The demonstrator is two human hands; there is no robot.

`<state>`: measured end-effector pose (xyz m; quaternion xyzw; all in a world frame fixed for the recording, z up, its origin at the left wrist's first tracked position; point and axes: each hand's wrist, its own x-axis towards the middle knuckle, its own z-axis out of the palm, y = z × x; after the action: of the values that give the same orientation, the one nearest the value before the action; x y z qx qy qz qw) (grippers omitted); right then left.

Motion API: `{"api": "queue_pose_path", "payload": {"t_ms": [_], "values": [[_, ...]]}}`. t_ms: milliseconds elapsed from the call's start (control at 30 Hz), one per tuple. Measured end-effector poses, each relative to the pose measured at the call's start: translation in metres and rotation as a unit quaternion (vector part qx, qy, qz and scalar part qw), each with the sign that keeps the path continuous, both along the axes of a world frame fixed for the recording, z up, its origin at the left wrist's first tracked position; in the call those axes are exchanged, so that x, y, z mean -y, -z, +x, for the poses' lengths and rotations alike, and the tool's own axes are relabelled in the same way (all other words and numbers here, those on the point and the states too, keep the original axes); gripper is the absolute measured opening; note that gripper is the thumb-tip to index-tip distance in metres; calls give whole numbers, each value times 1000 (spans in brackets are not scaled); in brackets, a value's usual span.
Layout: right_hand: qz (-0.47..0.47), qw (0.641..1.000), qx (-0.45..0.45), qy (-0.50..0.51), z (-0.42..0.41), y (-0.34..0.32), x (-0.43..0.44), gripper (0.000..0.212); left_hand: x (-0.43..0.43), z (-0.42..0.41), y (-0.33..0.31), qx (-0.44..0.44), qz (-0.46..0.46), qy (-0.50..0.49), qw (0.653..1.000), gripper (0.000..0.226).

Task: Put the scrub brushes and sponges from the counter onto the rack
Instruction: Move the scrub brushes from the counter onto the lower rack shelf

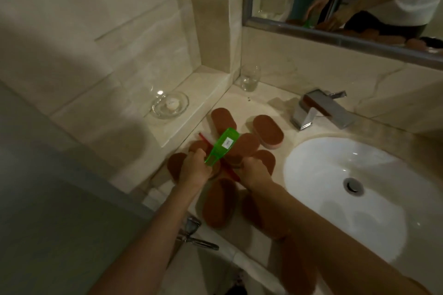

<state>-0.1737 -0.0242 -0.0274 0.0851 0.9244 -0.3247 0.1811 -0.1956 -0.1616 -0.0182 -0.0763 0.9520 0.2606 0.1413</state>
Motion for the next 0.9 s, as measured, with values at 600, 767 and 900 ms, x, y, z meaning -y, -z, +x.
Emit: {"api": "queue_pose_path", "payload": {"t_ms": [600, 767, 900], "values": [[86, 996, 1, -25, -20, 11, 29, 22, 11, -9, 11, -57, -32, 72, 995, 25], [27, 998, -50, -8, -13, 2, 24, 24, 12, -15, -4, -122, 121, -40, 984, 26], [-35, 992, -116, 37, -1, -26, 0, 6, -7, -19, -21, -115, 226, -61, 965, 22]]}}
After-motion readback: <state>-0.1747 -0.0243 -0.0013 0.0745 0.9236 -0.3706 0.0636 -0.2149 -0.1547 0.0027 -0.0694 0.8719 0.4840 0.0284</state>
